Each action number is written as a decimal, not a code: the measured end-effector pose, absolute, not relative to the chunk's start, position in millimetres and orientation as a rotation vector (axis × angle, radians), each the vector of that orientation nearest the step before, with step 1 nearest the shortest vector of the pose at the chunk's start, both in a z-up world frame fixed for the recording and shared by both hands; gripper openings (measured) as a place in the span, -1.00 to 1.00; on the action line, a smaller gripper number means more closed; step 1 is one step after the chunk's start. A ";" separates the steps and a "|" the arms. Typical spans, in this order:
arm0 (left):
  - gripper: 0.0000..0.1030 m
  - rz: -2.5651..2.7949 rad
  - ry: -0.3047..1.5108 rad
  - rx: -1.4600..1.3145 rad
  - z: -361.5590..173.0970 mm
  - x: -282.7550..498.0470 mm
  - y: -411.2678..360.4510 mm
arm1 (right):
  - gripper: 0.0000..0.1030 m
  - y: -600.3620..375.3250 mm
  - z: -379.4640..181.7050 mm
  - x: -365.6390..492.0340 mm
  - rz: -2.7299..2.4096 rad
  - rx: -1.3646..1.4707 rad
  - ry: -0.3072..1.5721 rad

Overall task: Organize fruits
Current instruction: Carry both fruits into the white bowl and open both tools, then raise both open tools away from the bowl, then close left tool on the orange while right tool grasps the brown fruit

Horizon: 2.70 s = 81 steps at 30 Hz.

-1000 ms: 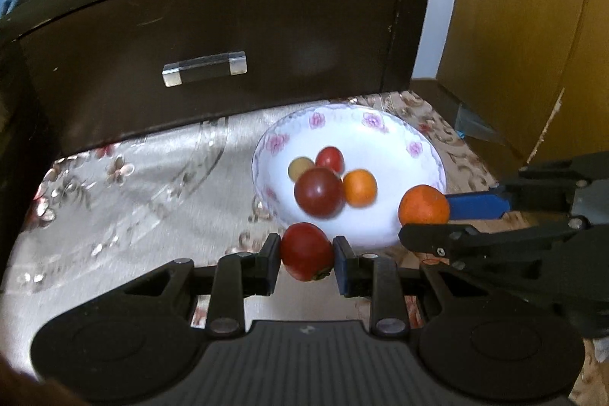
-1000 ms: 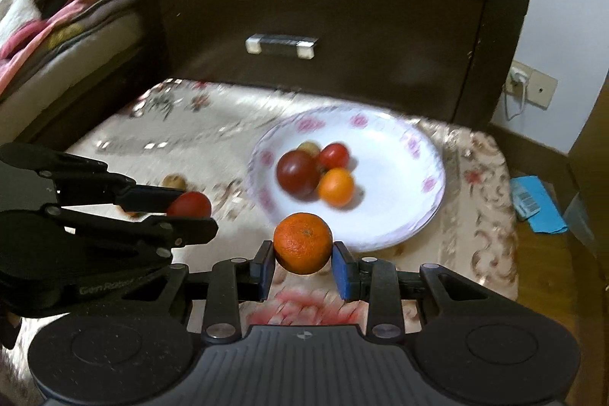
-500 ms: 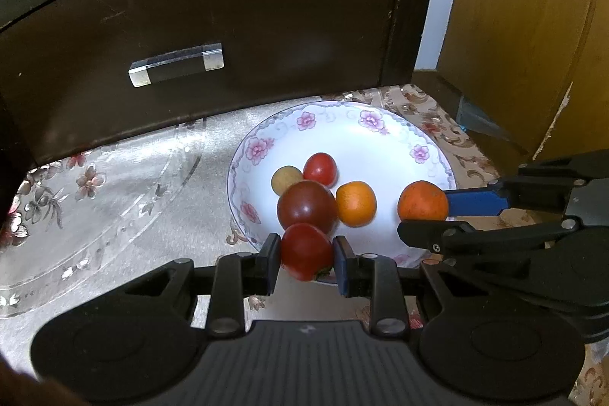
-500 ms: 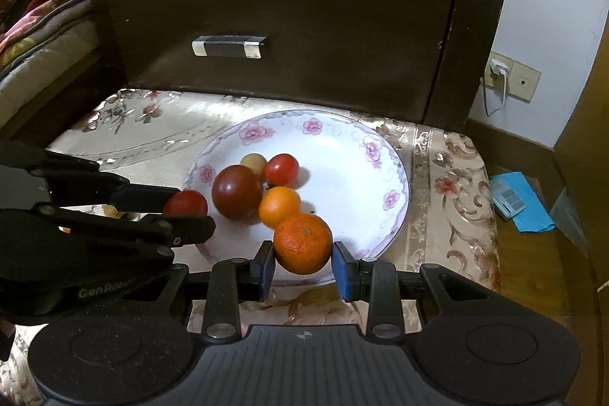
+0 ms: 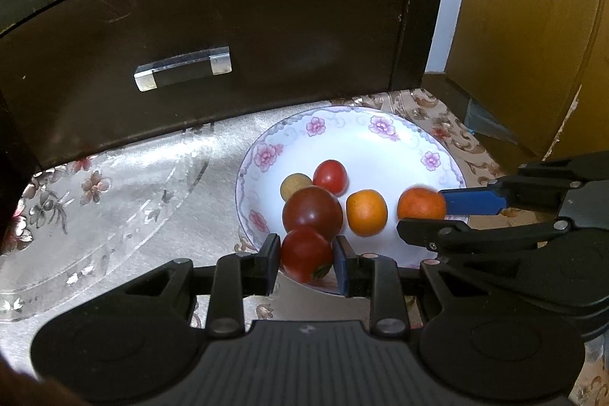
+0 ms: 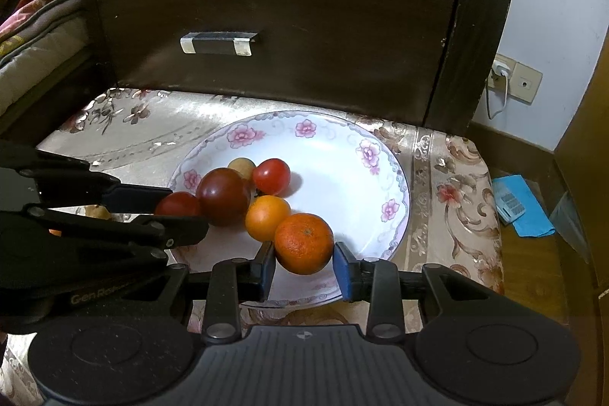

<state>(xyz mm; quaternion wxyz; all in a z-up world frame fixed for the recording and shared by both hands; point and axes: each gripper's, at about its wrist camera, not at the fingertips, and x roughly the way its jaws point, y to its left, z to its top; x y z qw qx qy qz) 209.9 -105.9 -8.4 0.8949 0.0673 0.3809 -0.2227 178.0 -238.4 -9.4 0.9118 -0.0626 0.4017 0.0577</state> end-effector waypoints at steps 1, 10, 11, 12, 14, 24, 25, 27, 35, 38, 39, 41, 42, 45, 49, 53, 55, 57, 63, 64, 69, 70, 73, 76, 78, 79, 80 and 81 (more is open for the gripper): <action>-0.27 -0.461 0.789 0.138 -7.7 209.8 -106.1 | -0.46 -238.4 -9.1 177.8 0.119 -0.128 0.826; -0.25 -0.454 0.775 0.151 -3.7 207.9 -109.2 | -0.40 -241.1 -6.3 177.7 0.114 -0.126 0.811; -0.25 -0.454 0.772 0.149 -3.0 207.9 -109.2 | -0.40 -241.5 -6.0 177.5 0.113 -0.126 0.810; -0.25 -0.453 0.770 0.147 -2.1 207.9 -109.2 | -0.40 -241.6 -5.5 177.1 0.112 -0.126 0.808; -0.25 -0.452 0.765 0.147 -0.2 207.6 -109.3 | -0.40 -242.3 -4.2 176.8 0.110 -0.124 0.802; -0.23 -0.444 0.743 0.161 5.7 202.2 -109.7 | -0.39 -242.0 0.8 174.6 0.101 -0.123 0.785; -0.23 -0.442 0.739 0.163 6.6 200.9 -109.5 | -0.39 -241.7 1.4 174.2 0.100 -0.123 0.782; -0.23 -0.439 0.731 0.167 9.2 199.8 -108.2 | -0.39 -240.7 2.9 173.3 0.099 -0.125 0.777; -0.23 -0.426 0.705 0.190 16.3 193.8 -104.2 | -0.39 -236.1 10.7 169.2 0.102 -0.128 0.753; -0.23 -0.418 0.696 0.203 17.9 190.9 -102.9 | -0.39 -234.2 12.1 168.1 0.107 -0.130 0.750; -0.23 -0.417 0.695 0.204 18.3 190.3 -102.0 | -0.39 -233.1 12.4 167.7 0.108 -0.130 0.749; -0.23 -0.412 0.693 0.206 19.4 188.7 -99.5 | -0.39 -231.2 12.9 167.1 0.112 -0.132 0.748; -0.23 -0.409 0.691 0.207 20.0 188.1 -98.3 | -0.39 -229.9 13.2 166.9 0.114 -0.133 0.748; -0.23 -0.404 0.688 0.211 21.2 186.5 -94.4 | -0.39 -226.0 14.2 166.3 0.123 -0.134 0.746; -0.23 -0.399 0.685 0.210 22.4 184.0 -87.2 | -0.39 -220.2 15.4 165.2 0.132 -0.136 0.743; -0.23 -0.400 0.687 0.206 22.2 176.5 -72.0 | -0.39 -213.6 17.2 163.1 0.151 -0.135 0.742; -0.23 -0.394 0.695 0.209 21.0 171.7 -62.3 | -0.39 -208.0 17.6 160.9 0.172 -0.138 0.743; -0.22 -0.389 0.704 0.205 19.6 166.4 -50.6 | -0.39 -200.0 16.7 158.5 0.197 -0.142 0.750; -0.08 -0.359 0.740 0.152 12.9 157.4 -7.1 | -0.37 -171.7 12.2 149.4 0.282 -0.173 0.766; -0.07 -0.349 0.743 0.153 10.0 156.2 0.0 | -0.32 -168.1 11.7 148.3 0.293 -0.171 0.767; -0.07 -0.331 0.777 0.148 -2.3 154.8 28.0 | -0.29 -143.3 5.9 141.8 0.370 -0.189 0.778; -0.07 -0.333 0.784 0.150 -4.4 154.7 30.8 | -0.29 -138.3 3.9 140.9 0.383 -0.199 0.780; -0.07 -0.342 0.798 0.165 -10.1 153.3 36.8 | -0.29 -124.3 -2.6 142.8 0.412 -0.223 0.787; -0.07 -0.348 0.812 0.172 -15.3 153.7 41.7 | -0.29 -115.1 -10.1 152.1 0.420 -0.226 0.795; -0.07 -0.348 0.821 0.165 -19.2 156.1 44.0 | -0.29 -111.7 -15.0 160.1 0.417 -0.221 0.803; -0.07 -0.349 0.824 0.163 -20.9 156.7 44.4 | -0.29 -110.0 -17.7 164.7 0.418 -0.214 0.810; -0.07 -0.348 0.826 0.162 -22.5 157.8 44.7 | -0.29 -108.9 -20.0 168.0 0.421 -0.208 0.816; -0.07 -0.347 0.827 0.164 -24.1 159.1 44.4 | -0.29 -106.3 -23.0 171.9 0.424 -0.208 0.820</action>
